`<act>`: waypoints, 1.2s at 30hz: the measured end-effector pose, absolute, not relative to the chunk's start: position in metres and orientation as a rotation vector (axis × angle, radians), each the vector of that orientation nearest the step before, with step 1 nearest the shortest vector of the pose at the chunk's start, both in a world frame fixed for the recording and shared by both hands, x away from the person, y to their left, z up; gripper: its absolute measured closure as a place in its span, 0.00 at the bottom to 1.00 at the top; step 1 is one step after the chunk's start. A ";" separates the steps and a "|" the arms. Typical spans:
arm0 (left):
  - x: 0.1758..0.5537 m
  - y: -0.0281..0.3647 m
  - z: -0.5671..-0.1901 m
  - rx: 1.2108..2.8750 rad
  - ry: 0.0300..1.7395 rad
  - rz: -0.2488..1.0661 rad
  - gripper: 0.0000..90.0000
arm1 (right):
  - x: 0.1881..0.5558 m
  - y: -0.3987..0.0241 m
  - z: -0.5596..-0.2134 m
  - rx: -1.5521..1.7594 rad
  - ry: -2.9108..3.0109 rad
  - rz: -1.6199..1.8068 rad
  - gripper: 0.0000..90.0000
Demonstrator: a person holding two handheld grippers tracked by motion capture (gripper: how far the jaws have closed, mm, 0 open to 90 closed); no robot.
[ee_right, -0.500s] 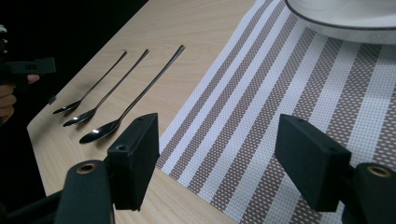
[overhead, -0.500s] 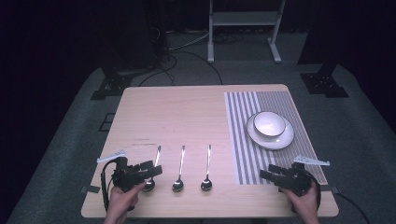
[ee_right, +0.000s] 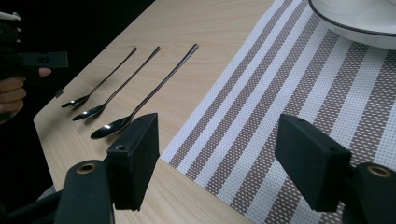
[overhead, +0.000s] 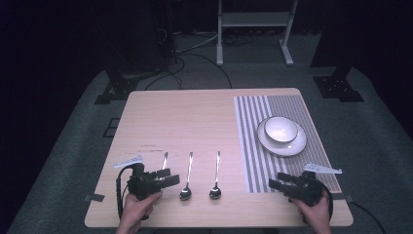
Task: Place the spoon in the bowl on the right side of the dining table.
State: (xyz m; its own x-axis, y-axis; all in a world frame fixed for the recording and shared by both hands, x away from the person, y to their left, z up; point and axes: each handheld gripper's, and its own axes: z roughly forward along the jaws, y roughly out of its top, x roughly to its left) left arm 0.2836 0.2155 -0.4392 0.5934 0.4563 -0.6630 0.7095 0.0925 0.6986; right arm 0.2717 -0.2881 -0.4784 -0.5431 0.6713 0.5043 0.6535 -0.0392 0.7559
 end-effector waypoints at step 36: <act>0.280 0.112 -0.473 1.668 0.912 -0.585 0.07 | 0.276 -0.283 -0.486 1.510 2.204 1.668 0.33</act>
